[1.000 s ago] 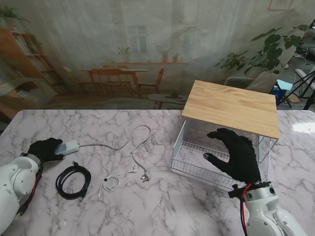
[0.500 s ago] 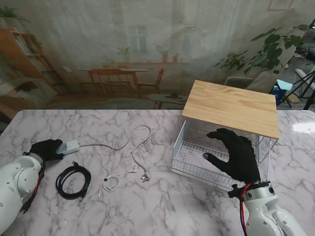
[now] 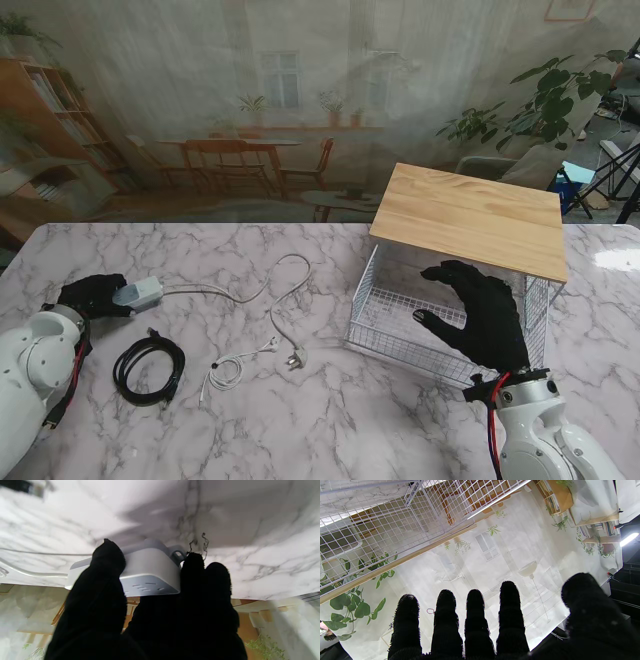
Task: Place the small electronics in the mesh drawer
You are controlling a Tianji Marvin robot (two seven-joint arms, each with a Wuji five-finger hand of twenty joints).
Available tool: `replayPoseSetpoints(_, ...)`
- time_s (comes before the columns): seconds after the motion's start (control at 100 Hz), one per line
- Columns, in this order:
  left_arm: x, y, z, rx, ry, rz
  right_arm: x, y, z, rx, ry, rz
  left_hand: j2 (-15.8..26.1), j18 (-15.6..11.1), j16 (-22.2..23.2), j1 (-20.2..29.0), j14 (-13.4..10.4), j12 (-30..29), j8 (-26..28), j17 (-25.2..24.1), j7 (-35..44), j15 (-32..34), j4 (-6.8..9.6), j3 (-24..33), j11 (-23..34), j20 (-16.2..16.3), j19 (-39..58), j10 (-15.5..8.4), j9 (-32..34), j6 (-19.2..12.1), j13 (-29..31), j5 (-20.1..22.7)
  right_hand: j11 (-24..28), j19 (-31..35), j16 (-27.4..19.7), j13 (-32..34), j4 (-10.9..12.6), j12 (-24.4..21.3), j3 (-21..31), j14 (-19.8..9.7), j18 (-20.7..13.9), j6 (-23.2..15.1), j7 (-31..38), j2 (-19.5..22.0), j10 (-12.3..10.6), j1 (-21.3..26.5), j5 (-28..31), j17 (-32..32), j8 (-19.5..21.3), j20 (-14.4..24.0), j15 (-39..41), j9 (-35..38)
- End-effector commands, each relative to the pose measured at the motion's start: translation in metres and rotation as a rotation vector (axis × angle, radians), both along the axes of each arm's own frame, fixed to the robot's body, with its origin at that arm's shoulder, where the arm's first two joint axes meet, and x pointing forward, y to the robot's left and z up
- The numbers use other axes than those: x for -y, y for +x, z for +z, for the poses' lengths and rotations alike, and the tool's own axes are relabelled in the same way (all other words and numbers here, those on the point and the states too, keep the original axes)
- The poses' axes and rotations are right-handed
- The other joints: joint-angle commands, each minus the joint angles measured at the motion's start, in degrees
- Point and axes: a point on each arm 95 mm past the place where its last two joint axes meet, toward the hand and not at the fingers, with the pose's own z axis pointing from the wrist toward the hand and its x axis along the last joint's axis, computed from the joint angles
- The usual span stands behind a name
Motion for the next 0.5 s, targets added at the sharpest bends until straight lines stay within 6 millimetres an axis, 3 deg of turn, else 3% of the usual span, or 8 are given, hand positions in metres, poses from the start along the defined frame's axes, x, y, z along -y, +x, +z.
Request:
replayPoseSetpoints(0.0,0.005,0.012,0.021,0.033,0.004,-0.025,0.0,0.0,-0.001,-0.007,-0.003,0.008,6.7,-2.9,0.0,13.0,1.1,3.6,2.4,1.1,11.6,2.5,4.89,10.1,4.9,0.5,1.7,-5.3,7.3,-11.7,1.8,7.6,0.9,-1.0,0.6,-0.1,1.5,0.3,-1.4,-0.2,-1.1,0.6,-1.4,2.0,-0.1,0.9,1.1,-0.2,0.1,1.0,-2.9,0.4)
replayPoseSetpoints(0.24,0.02,0.027,0.071,0.105,-0.003,-0.113,-0.003,0.008,0.009,-0.03,-0.053,0.07,7.3,-3.1,0.1,13.2,1.1,4.1,2.5,1.2,12.1,2.5,4.86,10.5,4.8,0.3,1.7,-6.0,7.4,-12.5,1.8,8.1,1.0,-0.9,0.6,0.1,1.6,0.3,-1.5,-0.1,-1.0,0.6,-1.4,2.1,0.0,1.0,1.2,0.0,0.2,1.2,-2.7,0.6)
replayPoseSetpoints(0.49,0.05,0.046,0.132,0.169,-0.007,-0.233,-0.015,0.023,0.046,-0.01,-0.128,0.192,7.8,-3.5,0.2,13.3,1.3,4.3,2.5,1.6,12.4,2.5,4.71,10.6,4.8,0.2,1.8,-6.4,7.5,-13.0,2.0,8.5,0.9,-0.4,0.7,0.6,1.6,0.3,-1.6,0.1,-0.8,0.5,-1.5,1.9,-0.1,0.7,1.5,0.5,0.2,1.4,-2.6,1.1)
